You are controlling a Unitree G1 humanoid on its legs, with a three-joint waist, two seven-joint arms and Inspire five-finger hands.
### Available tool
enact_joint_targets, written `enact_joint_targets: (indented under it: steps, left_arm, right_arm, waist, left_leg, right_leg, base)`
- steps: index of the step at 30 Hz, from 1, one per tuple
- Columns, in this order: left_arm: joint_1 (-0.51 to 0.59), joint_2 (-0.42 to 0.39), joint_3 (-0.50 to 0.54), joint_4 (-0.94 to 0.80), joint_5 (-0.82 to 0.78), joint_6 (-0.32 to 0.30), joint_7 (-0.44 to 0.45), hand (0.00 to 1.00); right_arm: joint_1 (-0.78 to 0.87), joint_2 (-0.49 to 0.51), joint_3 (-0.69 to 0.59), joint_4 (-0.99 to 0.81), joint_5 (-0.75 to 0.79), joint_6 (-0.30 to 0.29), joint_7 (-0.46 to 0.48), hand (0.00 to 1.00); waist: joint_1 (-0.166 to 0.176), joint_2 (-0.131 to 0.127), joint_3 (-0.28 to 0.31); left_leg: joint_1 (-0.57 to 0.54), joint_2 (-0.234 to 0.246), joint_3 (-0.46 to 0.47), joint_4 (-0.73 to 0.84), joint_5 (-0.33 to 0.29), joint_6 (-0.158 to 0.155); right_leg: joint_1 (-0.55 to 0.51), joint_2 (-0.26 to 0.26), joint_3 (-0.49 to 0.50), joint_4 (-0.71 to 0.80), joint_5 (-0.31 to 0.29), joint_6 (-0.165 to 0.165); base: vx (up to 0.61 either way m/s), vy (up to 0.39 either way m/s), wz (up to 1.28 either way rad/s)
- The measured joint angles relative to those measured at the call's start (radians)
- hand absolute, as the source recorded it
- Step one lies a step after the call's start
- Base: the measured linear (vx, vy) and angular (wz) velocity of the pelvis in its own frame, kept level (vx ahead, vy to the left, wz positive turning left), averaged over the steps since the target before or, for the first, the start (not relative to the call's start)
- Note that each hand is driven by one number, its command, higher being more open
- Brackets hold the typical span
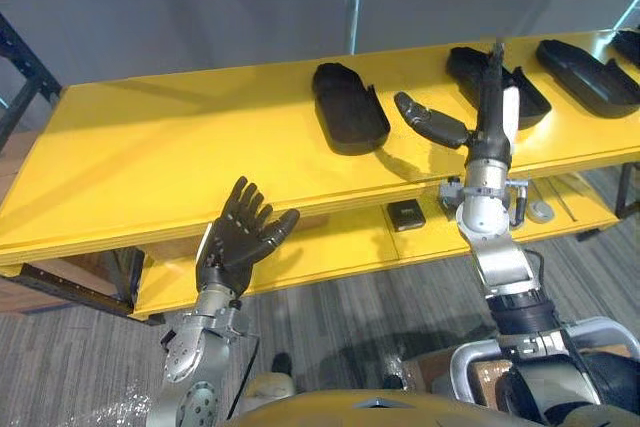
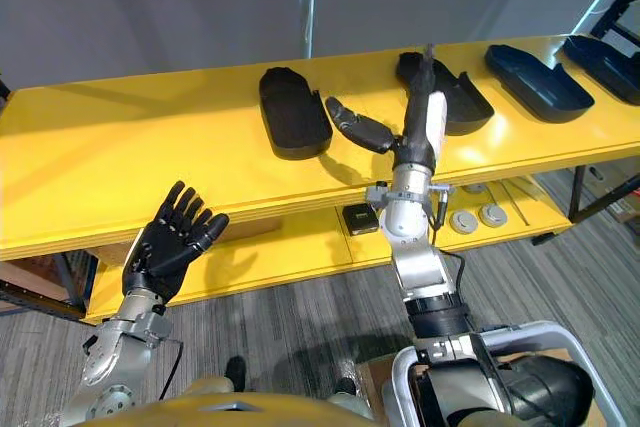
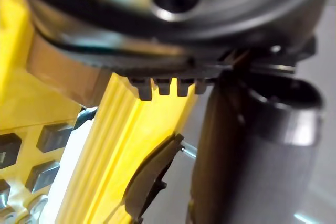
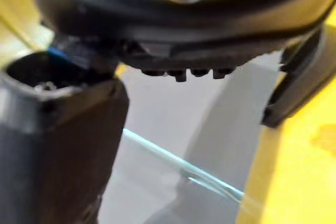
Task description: Walk over and take three plastic housings, then place them on the shelf
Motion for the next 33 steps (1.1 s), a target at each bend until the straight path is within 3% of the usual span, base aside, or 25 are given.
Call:
enact_joint_targets:
  steps: [4,16,27,33]
  left_arm:
    - [-0.007,-0.007,-0.013,-0.002,0.0,0.005,0.0,1.0]
    - [-0.026,-0.012,-0.012,0.0,0.019,0.032,0.011,1.0]
    - [-0.016,-0.012,-0.01,-0.001,0.018,0.032,0.003,1.0]
    - [-0.014,-0.012,-0.003,-0.001,0.018,0.032,0.0,1.0]
  right_arm:
    - [0.009,0.001,0.007,-0.001,0.11,0.013,0.076,1.0]
    - [0.042,0.039,0.111,0.004,0.188,0.028,0.29,1.0]
    - [0.043,0.041,0.151,0.091,0.187,0.047,0.329,1.0]
    - [0.043,0.049,0.151,0.106,0.187,0.046,0.341,1.0]
  waist:
    - [-0.005,0.0,0.0]
    - [-0.001,-0.006,-0.002]
    - [0.001,-0.006,-0.002]
    - [0.0,-0.019,-0.01]
  left_leg:
    - [0.0,0.002,0.007,0.001,-0.001,-0.001]
    - [0.002,0.0,0.017,-0.001,-0.002,0.001]
    - [0.007,0.0,0.012,-0.007,0.006,0.004]
    - [0.007,-0.001,0.011,-0.011,0.008,0.005]
  right_leg:
    - [-0.003,0.002,0.008,0.0,0.002,0.001]
    - [-0.008,-0.003,0.02,0.016,0.002,0.001]
    - [-0.011,-0.003,0.013,0.022,0.0,-0.001]
    - [-0.012,-0.003,0.012,0.019,0.0,-0.001]
  base:
    - [0.0,-0.005,-0.06]
    - [-0.02,0.0,-0.02]
    - [-0.03,-0.005,0.01]
    - [0.0,0.0,0.0]
